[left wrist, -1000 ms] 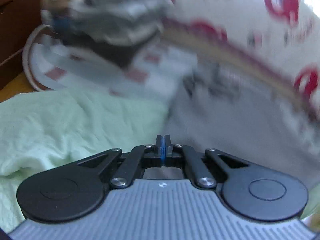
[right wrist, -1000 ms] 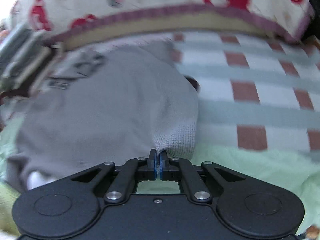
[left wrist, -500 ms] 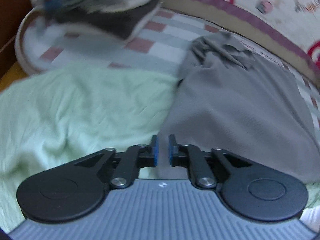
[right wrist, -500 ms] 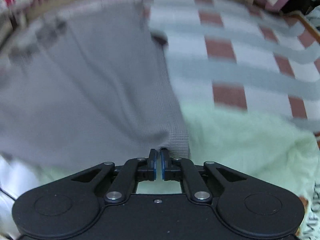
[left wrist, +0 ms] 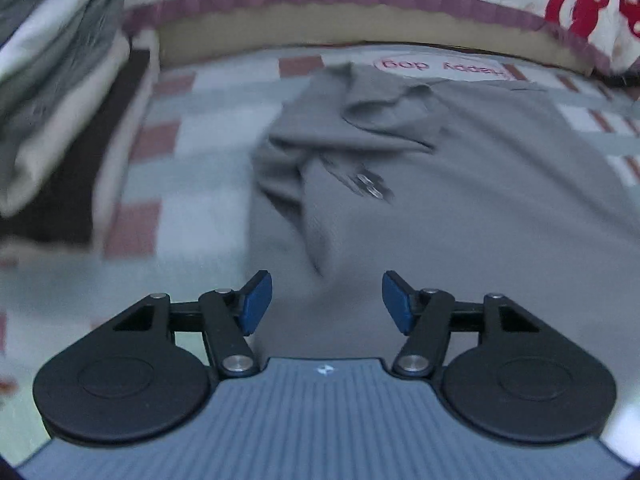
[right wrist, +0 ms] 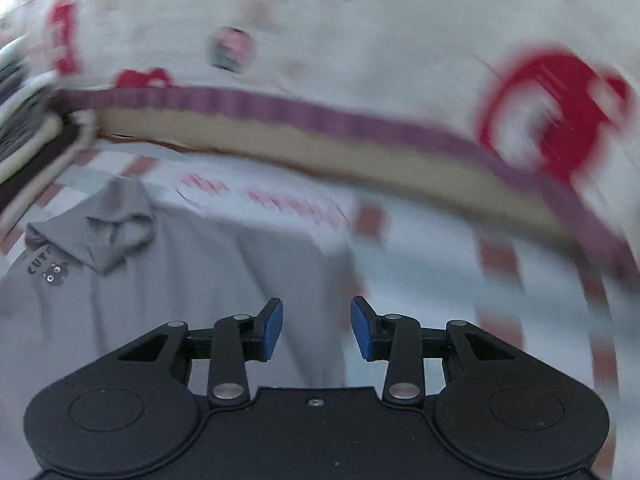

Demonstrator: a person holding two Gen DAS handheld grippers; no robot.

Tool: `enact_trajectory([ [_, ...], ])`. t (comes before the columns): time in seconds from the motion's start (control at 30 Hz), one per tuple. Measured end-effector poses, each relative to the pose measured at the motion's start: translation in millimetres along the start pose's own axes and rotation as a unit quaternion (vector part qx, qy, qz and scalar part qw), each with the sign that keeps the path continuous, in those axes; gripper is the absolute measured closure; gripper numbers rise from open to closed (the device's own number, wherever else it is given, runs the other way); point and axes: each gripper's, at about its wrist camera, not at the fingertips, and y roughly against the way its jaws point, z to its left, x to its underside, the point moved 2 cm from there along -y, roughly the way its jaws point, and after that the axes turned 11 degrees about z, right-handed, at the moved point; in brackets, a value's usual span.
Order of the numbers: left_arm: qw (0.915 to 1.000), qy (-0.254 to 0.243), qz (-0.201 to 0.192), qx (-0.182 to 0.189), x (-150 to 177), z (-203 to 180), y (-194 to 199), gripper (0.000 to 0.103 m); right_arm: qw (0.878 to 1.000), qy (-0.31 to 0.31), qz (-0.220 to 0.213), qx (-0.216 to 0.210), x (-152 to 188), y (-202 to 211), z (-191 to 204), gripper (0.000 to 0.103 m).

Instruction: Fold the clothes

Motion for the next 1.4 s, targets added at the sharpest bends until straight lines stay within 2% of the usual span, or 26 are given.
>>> enact_trajectory([
  [0.07, 0.9997, 0.018, -0.012, 0.009, -14.3, 12.1, -8.9, 0.043, 1.000, -0.002, 0.001, 0.003, -17.9, -32.3, -0.7, 0.058],
  [0.13, 0.9989, 0.034, -0.026, 0.016, -28.9, 19.7, -18.8, 0.043, 0.999, -0.031, 0.019, -0.001, -27.2, -63.9, -7.1, 0.058],
  [0.2, 0.9985, 0.041, -0.034, -0.014, -42.1, 22.3, -29.0, 0.051, 0.998, -0.056, 0.033, -0.004, -25.9, -88.0, -13.0, 0.058],
  [0.27, 0.9982, 0.018, -0.018, -0.055, -56.3, 18.8, -41.5, 0.054, 0.996, -0.081, 0.028, 0.004, -20.6, -102.3, -19.7, 0.058],
  [0.3, 0.9981, 0.007, -0.017, -0.059, -60.9, 17.4, -45.4, 0.054, 0.995, -0.095, 0.023, 0.005, -17.6, -108.1, -23.2, 0.057],
  [0.37, 0.9987, 0.001, -0.025, -0.045, -68.5, 17.4, -51.6, 0.054, 0.992, -0.125, 0.020, -0.010, -10.8, -116.3, -30.3, 0.052],
  [0.43, 0.9991, 0.002, -0.031, -0.030, -73.9, 19.4, -59.8, 0.053, 0.990, -0.135, 0.036, -0.018, -7.0, -127.3, -28.7, 0.042],
  [0.47, 0.9991, 0.003, -0.033, -0.024, -76.0, 20.4, -65.1, 0.050, 0.990, -0.135, 0.041, -0.017, -6.2, -133.3, -26.6, 0.040],
  [0.5, 0.9992, 0.004, -0.036, -0.019, -78.1, 21.5, -70.3, 0.047, 0.991, -0.125, 0.035, -0.010, -6.9, -137.4, -22.8, 0.036],
  [0.53, 0.9993, -0.001, -0.031, -0.019, -80.7, 21.3, -77.9, 0.045, 0.994, -0.108, 0.023, -0.001, -9.1, -138.7, -18.5, 0.037],
  [0.57, 0.9992, -0.008, -0.025, -0.029, -83.9, 20.7, -84.5, 0.045, 0.996, -0.091, 0.017, 0.002, -12.8, -140.5, -14.8, 0.044],
  [0.6, 0.9988, -0.015, -0.021, -0.041, -87.0, 20.5, -89.2, 0.063, 0.997, -0.077, 0.010, 0.007, -17.1, -140.3, -11.8, 0.096],
  [0.63, 0.9982, -0.022, -0.018, -0.053, -90.2, 20.3, -93.8, 0.085, 0.998, -0.069, 0.001, 0.016, -22.7, -135.9, -10.7, 0.095],
  [0.67, 0.9974, -0.028, -0.014, -0.065, -93.4, 20.1, -98.4, 0.095, 0.997, -0.065, -0.012, 0.026, -27.9, -129.0, -10.6, 0.095],
  [0.77, 0.9963, -0.004, -0.055, -0.066, -104.3, 25.7, -82.6, 0.095, 0.991, -0.086, -0.076, 0.066, -40.6, -91.8, -18.5, 0.096],
  [0.83, 0.9937, 0.017, -0.088, -0.068, -111.3, 29.6, -66.2, 0.095, 0.989, -0.081, -0.090, 0.082, -44.7, -72.9, -24.0, 0.096],
  [0.9, 0.9919, 0.035, -0.091, -0.082, -116.9, 32.7, -60.3, 0.095, 0.991, -0.058, -0.077, 0.095, -46.7, -66.8, -25.3, 0.096],
  [1.0, 0.9909, 0.066, -0.093, -0.071, -119.0, 40.5, -60.6, 0.095, 0.992, -0.035, -0.055, 0.112, -46.9, -66.7, -29.1, 0.096],
  [1.17, 0.9801, 0.114, -0.155, -0.050, -127.2, 55.0, -34.8, 0.095, 0.988, -0.069, -0.074, 0.120, -48.1, -53.0, -36.8, 0.096],
  [1.23, 0.9781, 0.126, -0.156, -0.054, -136.7, 59.7, -35.9, 0.095, 0.988, -0.062, -0.065, 0.126, -51.0, -60.8, -39.7, 0.096],
  [1.33, 0.9800, 0.141, -0.138, -0.029, -148.3, 67.3, -60.5, 0.094, 0.988, -0.016, -0.020, 0.151, -53.9, -96.0, -40.8, 0.096],
  [1.4, 0.9808, 0.155, -0.116, -0.021, -151.4, 71.4, -78.4, 0.094, 0.989, -0.018, 0.005, 0.149, -54.7, -114.3, -42.9, 0.096],
])
